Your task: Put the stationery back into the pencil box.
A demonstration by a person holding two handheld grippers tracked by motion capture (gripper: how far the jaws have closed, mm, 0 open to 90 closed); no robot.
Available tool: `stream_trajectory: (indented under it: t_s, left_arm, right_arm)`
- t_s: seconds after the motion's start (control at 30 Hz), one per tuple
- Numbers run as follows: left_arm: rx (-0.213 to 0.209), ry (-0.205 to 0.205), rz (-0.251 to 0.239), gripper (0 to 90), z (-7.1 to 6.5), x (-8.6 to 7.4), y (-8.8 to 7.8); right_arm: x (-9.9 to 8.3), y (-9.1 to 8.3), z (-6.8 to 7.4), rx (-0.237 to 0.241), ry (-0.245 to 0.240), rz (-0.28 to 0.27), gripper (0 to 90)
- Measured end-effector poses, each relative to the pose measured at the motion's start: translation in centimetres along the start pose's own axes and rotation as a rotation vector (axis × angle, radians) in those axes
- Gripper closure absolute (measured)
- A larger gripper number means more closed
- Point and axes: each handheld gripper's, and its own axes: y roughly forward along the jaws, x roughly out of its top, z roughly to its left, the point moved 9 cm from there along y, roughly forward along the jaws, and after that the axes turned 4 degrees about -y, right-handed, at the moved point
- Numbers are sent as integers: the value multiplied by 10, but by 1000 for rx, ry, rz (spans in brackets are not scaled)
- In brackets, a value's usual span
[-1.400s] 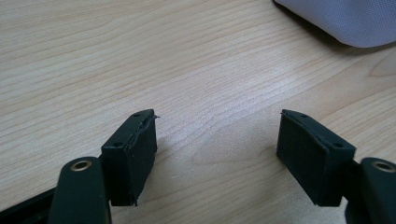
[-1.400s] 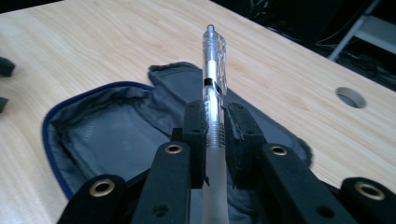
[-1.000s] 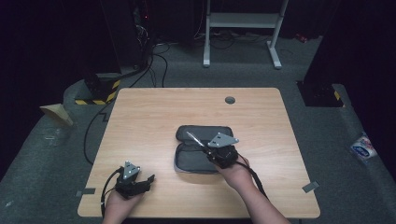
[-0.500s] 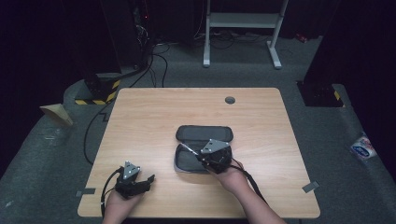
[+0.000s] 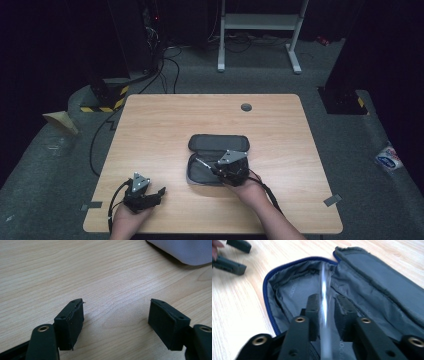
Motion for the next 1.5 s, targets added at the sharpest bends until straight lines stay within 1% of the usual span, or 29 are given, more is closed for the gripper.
stream_trajectory:
  t_s: [0.13,0.5,0.6,0.67,0.77,0.87,0.9,0.97,1.0,1.03,1.1,1.27,1.43,1.5]
  left_arm:
    - [0,0,0,286,0,0,0]
    - [0,-1,-1,286,0,0,0]
    - [-1,0,1,286,0,0,0]
    - [1,0,0,286,0,0,0]
    - [1,0,-2,287,0,0,0]
    - [2,0,-2,286,0,0,0]
    - [2,0,-2,287,0,0,0]
    - [2,-1,-3,287,0,0,0]
    - [2,0,-2,287,0,0,0]
    - [3,-1,-2,287,0,0,0]
    - [3,-1,-3,287,0,0,0]
    - [3,-1,-2,287,0,0,0]
    - [3,-1,-2,287,0,0,0]
    - [3,-1,-3,287,0,0,0]
  right_arm:
    - [1,-3,-4,-17,4,-7,722]
    - [-1,-10,-6,-30,11,-13,718]
    - [-2,-12,-7,-41,24,-19,714]
    - [-3,-14,-9,-48,25,-24,702]
    - [-5,-17,-11,-59,26,-26,638]
    - [-7,-20,-13,-75,37,-28,595]
    - [-8,-21,-15,-82,34,-31,581]
    - [-8,-23,-17,-96,45,-34,546]
    - [-8,-24,-19,-104,41,-40,530]
    - [-8,-25,-20,-110,53,-45,514]
    - [-8,-27,-23,-122,58,-53,477]
    - [-11,-32,-30,-162,62,-62,414]
    - [-16,-39,-40,-181,90,-70,362]
    - [-20,-42,-44,-190,111,-66,338]
